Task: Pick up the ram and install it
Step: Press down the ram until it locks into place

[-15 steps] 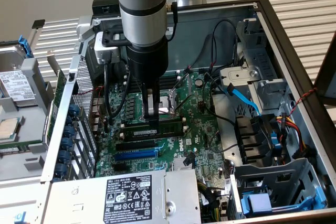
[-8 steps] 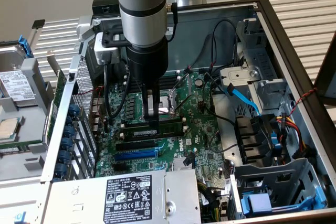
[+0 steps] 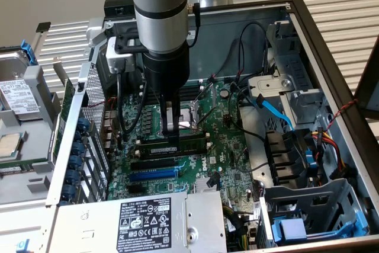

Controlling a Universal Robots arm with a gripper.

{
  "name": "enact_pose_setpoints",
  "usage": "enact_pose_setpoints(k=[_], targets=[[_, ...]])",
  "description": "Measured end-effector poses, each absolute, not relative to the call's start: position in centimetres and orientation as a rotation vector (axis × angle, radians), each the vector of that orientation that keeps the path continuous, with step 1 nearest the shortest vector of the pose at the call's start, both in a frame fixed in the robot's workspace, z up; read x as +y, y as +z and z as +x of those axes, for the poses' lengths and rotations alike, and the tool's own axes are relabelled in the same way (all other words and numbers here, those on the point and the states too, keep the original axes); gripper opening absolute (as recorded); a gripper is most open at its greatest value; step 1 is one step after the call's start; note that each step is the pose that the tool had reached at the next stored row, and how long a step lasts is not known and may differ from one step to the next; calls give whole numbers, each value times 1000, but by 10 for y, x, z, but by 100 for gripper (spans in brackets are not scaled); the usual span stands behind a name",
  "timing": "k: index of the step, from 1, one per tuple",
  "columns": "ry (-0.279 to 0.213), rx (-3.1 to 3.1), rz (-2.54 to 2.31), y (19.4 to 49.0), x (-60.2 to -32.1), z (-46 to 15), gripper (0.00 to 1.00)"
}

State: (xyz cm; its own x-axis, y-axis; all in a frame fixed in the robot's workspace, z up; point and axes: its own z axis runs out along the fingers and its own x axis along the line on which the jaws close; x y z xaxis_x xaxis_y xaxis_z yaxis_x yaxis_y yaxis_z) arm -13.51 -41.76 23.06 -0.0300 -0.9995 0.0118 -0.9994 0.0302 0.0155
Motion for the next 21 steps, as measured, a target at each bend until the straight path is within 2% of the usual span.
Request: enact_pose_setpoints(k=[21], targets=[[-12, -2244, 2178, 228, -419, -137, 11]])
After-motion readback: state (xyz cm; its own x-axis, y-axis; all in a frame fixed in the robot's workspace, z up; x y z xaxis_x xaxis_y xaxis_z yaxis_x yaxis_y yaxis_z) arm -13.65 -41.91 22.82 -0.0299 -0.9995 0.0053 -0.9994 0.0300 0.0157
